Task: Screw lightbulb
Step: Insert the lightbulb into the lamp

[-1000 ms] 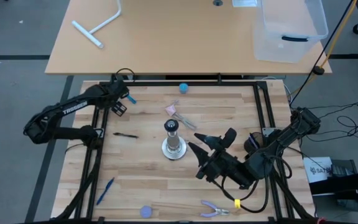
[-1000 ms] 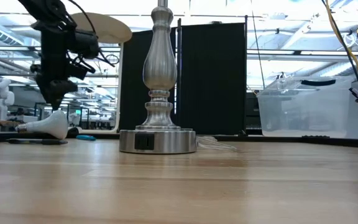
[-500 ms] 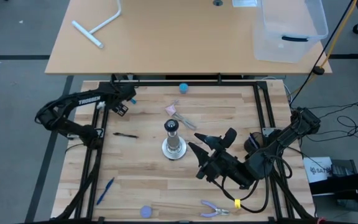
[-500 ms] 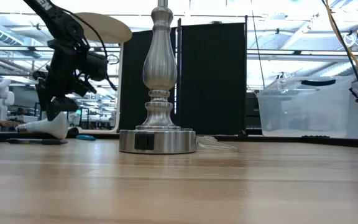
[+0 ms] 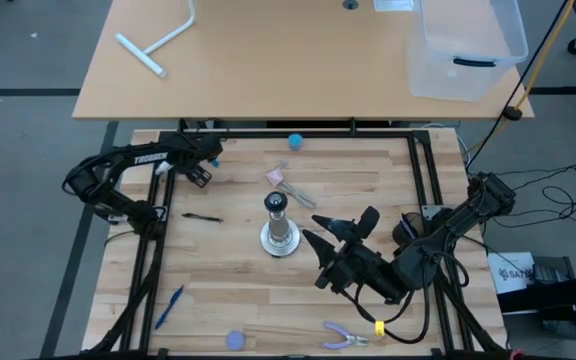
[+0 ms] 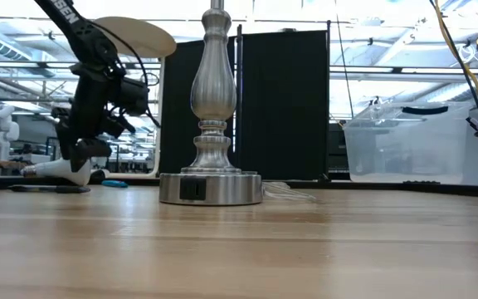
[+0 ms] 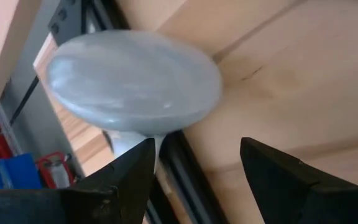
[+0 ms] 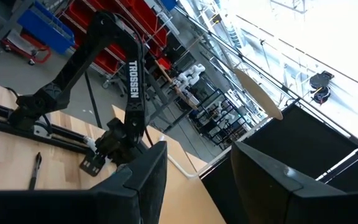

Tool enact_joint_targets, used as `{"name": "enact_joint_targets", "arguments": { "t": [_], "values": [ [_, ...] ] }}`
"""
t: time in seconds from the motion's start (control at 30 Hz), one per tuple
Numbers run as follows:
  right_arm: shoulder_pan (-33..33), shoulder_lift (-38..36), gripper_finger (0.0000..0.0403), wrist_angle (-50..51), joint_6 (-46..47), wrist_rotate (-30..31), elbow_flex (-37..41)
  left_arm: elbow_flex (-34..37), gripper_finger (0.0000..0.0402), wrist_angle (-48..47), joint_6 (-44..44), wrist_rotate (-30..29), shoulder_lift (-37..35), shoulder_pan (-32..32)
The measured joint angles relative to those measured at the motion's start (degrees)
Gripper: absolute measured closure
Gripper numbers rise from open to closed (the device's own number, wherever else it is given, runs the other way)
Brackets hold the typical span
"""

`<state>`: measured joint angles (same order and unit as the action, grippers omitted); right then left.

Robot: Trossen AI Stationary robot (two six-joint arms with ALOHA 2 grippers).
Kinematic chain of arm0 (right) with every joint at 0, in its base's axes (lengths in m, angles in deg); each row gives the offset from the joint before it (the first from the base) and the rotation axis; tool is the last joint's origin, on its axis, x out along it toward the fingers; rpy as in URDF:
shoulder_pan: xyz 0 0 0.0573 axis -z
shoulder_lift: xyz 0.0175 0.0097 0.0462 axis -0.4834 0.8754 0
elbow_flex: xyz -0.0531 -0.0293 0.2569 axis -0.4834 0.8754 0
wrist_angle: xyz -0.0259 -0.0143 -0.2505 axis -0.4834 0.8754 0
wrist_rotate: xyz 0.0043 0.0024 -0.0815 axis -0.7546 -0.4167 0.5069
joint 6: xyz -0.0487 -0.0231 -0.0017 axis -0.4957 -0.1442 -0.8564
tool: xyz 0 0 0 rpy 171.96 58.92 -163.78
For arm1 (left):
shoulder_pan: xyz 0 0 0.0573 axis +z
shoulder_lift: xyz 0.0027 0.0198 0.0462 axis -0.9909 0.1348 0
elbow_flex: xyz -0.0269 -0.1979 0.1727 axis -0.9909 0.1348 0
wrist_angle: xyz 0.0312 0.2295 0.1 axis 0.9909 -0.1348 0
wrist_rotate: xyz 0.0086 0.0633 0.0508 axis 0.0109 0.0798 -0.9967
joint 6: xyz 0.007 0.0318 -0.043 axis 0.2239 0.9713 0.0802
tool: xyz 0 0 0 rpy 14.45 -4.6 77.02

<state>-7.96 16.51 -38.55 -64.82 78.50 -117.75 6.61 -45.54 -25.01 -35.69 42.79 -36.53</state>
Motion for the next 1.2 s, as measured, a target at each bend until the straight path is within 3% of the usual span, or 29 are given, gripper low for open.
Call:
{"name": "enact_joint_targets", "arguments": {
  "t": [0.23, 0.4, 0.6, 0.7, 1.03, 1.2],
  "values": [
    [0.17, 0.00, 0.0232, 0.14, -0.16, -0.02, 0.00, -0.21, 0.0161, 3.20, 1.28, 3.94, -0.04, -2.56],
    [0.46, 0.00, 0.0232, 0.14, -0.18, -0.04, 0.00, -2.78, 0.0161, 3.00, -0.27, 1.70, -0.06, -5.83],
    [0.55, 0.00, 0.0232, 0.14, -0.16, 0.15, 0.00, -7.94, 0.0161, -1.06, -7.32, -11.71, -0.06, -10.24],
    [0.55, 0.00, 0.0232, 0.14, 0.29, 0.19, 0.00, -9.36, 0.0161, -4.23, -11.33, -16.41, -0.10, -9.19],
    [0.55, 0.00, 0.0232, 1.34, 1.50, 0.52, 0.00, -7.67, 0.0161, -6.42, -14.45, -12.70, -0.10, 1.33],
    [0.55, 0.00, 0.0232, 1.96, 1.79, 0.50, 0.00, -7.65, 0.0161, -4.79, -12.97, -10.25, -0.10, 1.36]
  ]
}}
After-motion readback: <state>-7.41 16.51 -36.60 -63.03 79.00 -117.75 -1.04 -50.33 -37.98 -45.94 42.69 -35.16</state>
